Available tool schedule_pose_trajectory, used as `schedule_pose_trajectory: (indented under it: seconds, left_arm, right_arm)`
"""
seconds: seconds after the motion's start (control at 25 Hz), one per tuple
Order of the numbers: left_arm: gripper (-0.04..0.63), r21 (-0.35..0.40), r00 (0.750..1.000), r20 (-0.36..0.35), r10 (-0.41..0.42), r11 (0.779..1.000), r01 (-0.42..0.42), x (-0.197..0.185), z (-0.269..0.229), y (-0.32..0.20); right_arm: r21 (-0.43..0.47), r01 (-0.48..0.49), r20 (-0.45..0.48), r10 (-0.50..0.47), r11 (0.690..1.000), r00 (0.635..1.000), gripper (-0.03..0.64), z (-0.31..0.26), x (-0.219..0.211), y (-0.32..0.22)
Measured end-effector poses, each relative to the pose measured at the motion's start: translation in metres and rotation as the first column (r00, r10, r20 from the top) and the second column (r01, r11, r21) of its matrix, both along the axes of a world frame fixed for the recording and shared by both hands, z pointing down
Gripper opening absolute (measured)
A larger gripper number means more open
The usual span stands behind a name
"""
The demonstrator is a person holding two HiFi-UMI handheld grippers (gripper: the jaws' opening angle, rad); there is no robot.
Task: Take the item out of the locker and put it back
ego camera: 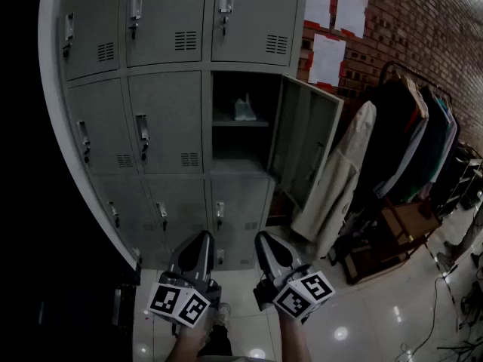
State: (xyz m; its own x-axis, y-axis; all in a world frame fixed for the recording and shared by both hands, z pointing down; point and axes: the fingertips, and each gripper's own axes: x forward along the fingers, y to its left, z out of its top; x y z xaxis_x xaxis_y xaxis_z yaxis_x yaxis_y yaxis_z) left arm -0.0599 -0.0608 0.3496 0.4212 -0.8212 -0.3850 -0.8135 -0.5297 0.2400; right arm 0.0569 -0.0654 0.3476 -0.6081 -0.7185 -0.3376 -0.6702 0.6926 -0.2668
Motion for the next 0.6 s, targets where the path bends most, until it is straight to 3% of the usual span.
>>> schedule_pose_trajectory:
  seconds: [0.24, 0.4, 0.52, 0.56, 0.6]
  left_arm:
    - [0.005, 0.064, 1.000, 0.021, 0.004, 0.998, -0.005, -0.035, -0.051, -0.154]
    - [0.005, 0.102, 0.999, 0.023, 0.024, 0.994, -0.026, -0.040, -0.071, -0.233]
    - [0.005, 0.081, 1.000, 0.003, 0.026, 0.996, -0.026, -0.042, -0.066, -0.277]
    - [0.005, 0.073, 1.000, -0.001, 0.025, 0.997, -0.025, -0.042, -0.064, -0.288]
    - [0.005, 0.070, 1.000, -0.006, 0.023, 0.997, -0.023, -0.041, -0.063, -0.297]
  right_arm:
    - [0.046, -0.028, -0.032, 0.030, 0.999, 0.999, 0.002, -0.037, -0.040, -0.144]
    - [0.071, -0.129, -0.066, 0.134, 0.989, 0.989, 0.002, -0.049, -0.041, -0.227]
    - [0.052, -0.181, -0.086, 0.185, 0.982, 0.979, 0.003, -0.048, -0.036, -0.270]
    - [0.041, -0.188, -0.088, 0.191, 0.981, 0.978, 0.021, -0.048, -0.034, -0.281]
    - [0.033, -0.192, -0.087, 0.194, 0.981, 0.977, 0.093, -0.049, -0.032, -0.292]
